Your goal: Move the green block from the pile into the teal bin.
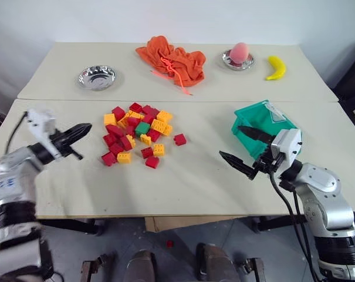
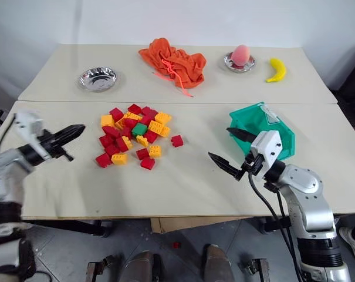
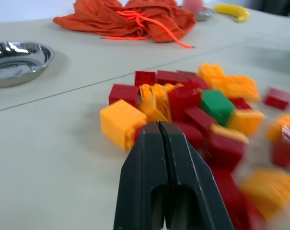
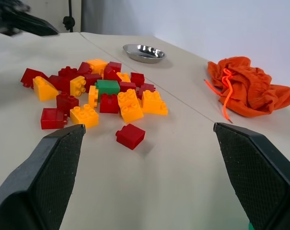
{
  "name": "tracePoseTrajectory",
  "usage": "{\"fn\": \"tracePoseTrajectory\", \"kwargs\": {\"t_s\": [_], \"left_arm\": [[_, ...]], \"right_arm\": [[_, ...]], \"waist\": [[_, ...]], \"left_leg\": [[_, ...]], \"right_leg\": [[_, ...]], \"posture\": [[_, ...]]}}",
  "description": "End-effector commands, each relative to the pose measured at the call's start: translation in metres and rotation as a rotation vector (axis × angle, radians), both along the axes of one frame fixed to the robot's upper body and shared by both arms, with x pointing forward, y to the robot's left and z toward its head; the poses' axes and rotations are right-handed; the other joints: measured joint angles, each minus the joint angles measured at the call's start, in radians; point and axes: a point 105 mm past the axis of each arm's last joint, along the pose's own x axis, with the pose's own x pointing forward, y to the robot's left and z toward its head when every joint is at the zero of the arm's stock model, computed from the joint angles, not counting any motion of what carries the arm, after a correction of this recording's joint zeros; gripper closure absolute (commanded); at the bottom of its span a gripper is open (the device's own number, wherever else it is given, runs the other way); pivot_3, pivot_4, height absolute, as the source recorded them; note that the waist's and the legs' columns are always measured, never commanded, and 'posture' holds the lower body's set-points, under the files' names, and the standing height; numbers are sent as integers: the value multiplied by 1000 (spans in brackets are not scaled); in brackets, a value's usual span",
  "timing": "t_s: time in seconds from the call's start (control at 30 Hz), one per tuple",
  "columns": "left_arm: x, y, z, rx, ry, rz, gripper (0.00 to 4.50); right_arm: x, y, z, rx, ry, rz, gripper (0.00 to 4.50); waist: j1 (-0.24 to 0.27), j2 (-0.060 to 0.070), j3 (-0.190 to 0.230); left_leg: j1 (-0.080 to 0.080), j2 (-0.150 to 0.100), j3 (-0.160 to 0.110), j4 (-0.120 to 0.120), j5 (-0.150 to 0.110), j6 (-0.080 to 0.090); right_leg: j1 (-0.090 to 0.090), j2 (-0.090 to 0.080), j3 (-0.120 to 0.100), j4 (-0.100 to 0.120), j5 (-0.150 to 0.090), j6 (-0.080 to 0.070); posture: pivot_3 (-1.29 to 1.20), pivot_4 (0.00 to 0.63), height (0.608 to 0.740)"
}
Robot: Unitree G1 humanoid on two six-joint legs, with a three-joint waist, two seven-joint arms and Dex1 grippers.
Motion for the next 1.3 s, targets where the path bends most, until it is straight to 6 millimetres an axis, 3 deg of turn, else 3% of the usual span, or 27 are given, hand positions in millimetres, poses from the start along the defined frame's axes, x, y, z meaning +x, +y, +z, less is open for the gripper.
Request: {"fn": "tracePoseTrajectory", "kwargs": {"t_s": [0.03, 0.13, 0.3, 0.4, 0.5, 0.7, 0.8, 1.07, 1.23, 1.3], "left_arm": [[-31, -6, -4, 56, 35, -81, 3609], [-46, -25, -8, 3, 109, -146, 2638], [-32, -53, -7, 20, 56, -109, 1045], [-10, -83, -3, 23, 80, -112, 104], [15, -108, -5, 88, 129, -101, 104], [60, -118, -14, 136, 313, 126, 104], [75, -126, -10, 152, 314, 159, 104], [93, -146, -20, 167, 390, 129, 104], [98, -143, -25, 235, 429, 121, 104], [99, -141, -26, 268, 434, 110, 638]], "right_arm": [[1, 3, 10, 7, -44, 24, 0], [2, 4, 10, 4, -40, 35, 0], [3, 3, 11, 16, -45, 16, 0], [3, 2, 11, 18, -44, 10, 0], [2, 2, 10, 19, -46, 2, 0], [-1, -1, 8, 29, -52, -30, 0], [-3, -1, 7, 40, -53, -44, 0], [-7, 0, 3, 56, -54, -56, 0], [-11, 3, 6, 38, -57, -22, 0], [-14, 6, 7, 22, -51, 10, 0]], "waist": [[-4, 0, 0], [-3, 0, 0], [18, 0, 0], [26, 0, 0], [25, 0, 0], [16, 0, 0], [20, 0, 0], [23, 0, 0], [23, 0, 0], [23, 0, 0]], "left_leg": [[0, 0, 1, 0, 0, 0], [0, 2, 0, 0, 0, 0], [0, 1, 0, 0, 0, 0], [0, 1, 0, 0, 0, 0], [0, 0, 0, 1, 0, 0], [0, 0, 0, 0, 0, 0], [0, 0, 0, 0, 0, -1], [0, 0, 0, 1, 0, -1], [0, 0, 0, 1, 0, -1], [0, 0, 0, 1, 0, -1]], "right_leg": [[0, 0, 0, 0, 0, 0], [-1, 1, 0, 1, -1, -1], [0, 0, 0, 1, -1, -1], [-1, 0, 0, 1, -1, -1], [0, 0, 0, 1, 0, -1], [-1, 1, 0, 1, 0, -1], [-1, 1, 0, 1, 0, -1], [0, 1, 0, 0, 0, -1], [0, 1, 0, 0, 0, -1], [0, 1, 0, 0, 0, -1]], "posture": [[0, 150, 740], [0, 150, 740], [0, 150, 740], [0, 150, 740], [0, 150, 740], [0, 150, 740], [0, 150, 740], [0, 150, 740], [0, 150, 740], [0, 150, 740]]}}
